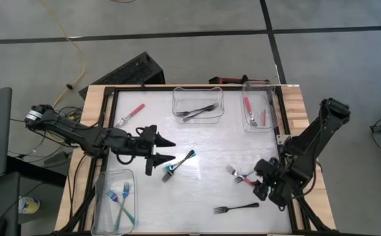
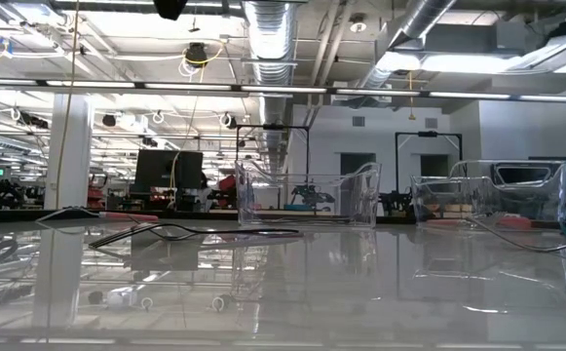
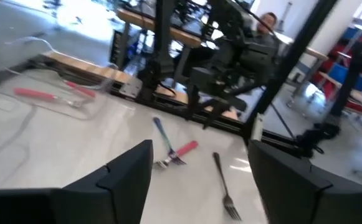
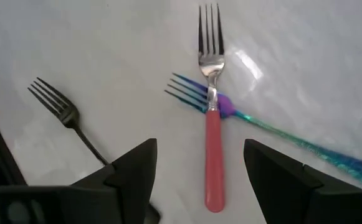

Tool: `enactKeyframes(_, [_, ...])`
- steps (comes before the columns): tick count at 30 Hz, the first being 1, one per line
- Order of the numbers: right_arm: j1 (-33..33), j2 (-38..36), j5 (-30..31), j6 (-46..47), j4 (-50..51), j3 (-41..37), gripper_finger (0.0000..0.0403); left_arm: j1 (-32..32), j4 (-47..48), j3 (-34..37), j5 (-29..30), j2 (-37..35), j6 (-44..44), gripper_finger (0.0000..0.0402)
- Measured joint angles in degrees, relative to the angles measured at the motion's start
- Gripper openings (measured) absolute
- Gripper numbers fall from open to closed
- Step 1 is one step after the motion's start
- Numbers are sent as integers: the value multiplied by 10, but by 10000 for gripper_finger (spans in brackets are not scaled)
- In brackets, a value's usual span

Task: Sort silverware by color (type)
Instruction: Put the bottom pink fork into the top right transparent bin

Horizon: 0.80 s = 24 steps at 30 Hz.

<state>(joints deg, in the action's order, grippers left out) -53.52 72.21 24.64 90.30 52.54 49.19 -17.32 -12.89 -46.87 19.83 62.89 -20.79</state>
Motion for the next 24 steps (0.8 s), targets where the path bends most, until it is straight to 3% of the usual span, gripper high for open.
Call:
enactKeyframes(7, [0,3,0,3,-40,-17,265,0,46,0,-60,0,-32,248])
enactKeyframes(14, [0,3,9,3,-50,-17,265,0,102,0,-66,0,-67,248])
enactKeyframes(24, [31,25,9,23,-49,-17,265,0,100,0,-65,0,-37,248])
